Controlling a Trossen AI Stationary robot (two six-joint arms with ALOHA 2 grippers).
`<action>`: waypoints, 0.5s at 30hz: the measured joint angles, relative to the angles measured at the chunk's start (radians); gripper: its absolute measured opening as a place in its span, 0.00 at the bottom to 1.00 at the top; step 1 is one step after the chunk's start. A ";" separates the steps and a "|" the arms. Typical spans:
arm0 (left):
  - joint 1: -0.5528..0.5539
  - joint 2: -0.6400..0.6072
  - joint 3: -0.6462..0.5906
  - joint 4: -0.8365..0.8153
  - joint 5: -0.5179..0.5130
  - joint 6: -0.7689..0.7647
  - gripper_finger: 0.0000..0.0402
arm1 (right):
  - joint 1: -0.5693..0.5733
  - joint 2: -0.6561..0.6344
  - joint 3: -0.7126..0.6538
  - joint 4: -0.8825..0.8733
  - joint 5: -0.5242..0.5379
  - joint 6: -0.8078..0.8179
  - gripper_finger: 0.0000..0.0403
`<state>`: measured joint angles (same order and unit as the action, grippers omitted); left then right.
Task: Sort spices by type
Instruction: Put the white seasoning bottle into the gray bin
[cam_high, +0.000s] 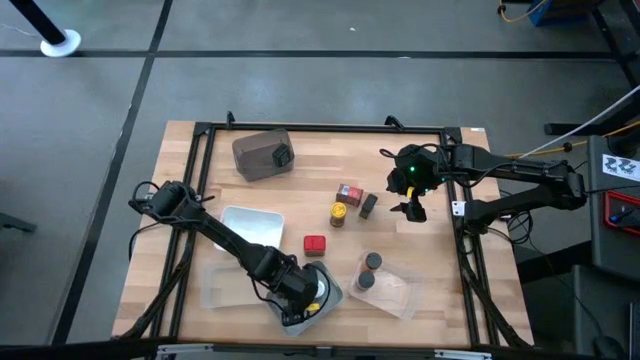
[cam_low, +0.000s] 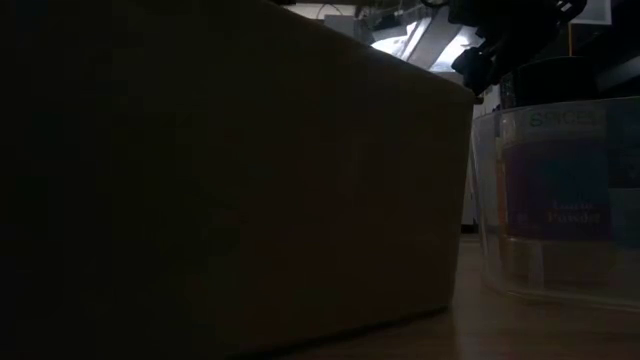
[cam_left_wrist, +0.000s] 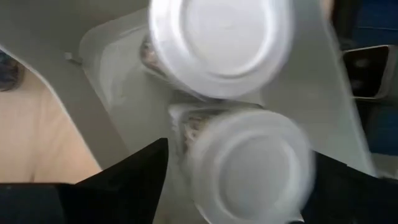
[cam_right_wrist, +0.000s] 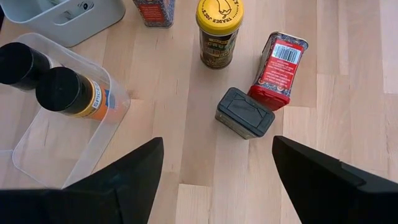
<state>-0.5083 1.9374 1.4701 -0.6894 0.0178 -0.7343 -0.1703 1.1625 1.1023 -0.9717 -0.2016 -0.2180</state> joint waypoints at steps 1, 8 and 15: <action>0.000 -0.002 0.006 -0.004 0.012 -0.007 0.72 | 0.000 0.000 0.000 0.000 0.000 0.000 0.75; 0.013 -0.003 0.039 -0.018 0.104 -0.021 0.72 | 0.000 0.000 0.000 0.000 0.000 0.000 0.75; 0.044 -0.010 0.050 -0.078 0.196 0.000 0.72 | 0.000 0.000 0.000 -0.001 0.000 0.000 0.75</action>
<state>-0.4640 1.9273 1.5200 -0.7669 0.2137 -0.7342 -0.1701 1.1625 1.1023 -0.9730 -0.2018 -0.2180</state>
